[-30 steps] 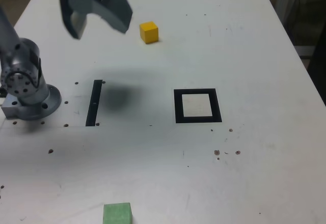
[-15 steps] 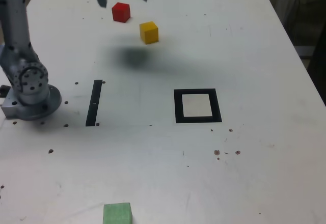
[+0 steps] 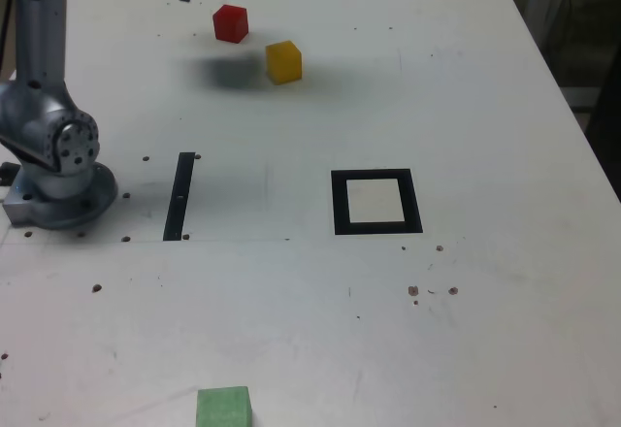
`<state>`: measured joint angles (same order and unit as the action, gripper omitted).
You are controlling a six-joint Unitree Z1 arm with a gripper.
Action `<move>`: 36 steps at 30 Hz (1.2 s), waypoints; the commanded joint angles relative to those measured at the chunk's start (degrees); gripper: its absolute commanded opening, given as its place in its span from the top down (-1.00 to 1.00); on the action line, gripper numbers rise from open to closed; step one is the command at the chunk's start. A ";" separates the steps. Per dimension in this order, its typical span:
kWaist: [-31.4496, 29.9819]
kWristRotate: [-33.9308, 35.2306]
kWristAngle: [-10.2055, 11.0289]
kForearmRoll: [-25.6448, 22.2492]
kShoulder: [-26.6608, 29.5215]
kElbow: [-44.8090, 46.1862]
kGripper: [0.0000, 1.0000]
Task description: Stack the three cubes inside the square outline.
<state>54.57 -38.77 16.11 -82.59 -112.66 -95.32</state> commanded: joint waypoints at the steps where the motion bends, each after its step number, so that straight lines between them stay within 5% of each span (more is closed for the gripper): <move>1: 1.88 -0.08 -0.39 0.00 -1.40 0.11 -0.90; 16: 7.61 -5.35 -1.94 2.75 -9.81 -4.76 -0.90; 24: 9.17 -12.10 -3.54 6.91 -11.11 -6.11 -0.89; 36: 9.87 -12.91 -3.97 7.30 -13.92 -5.91 -0.86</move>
<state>64.59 -51.57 12.36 -75.50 -126.16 -101.32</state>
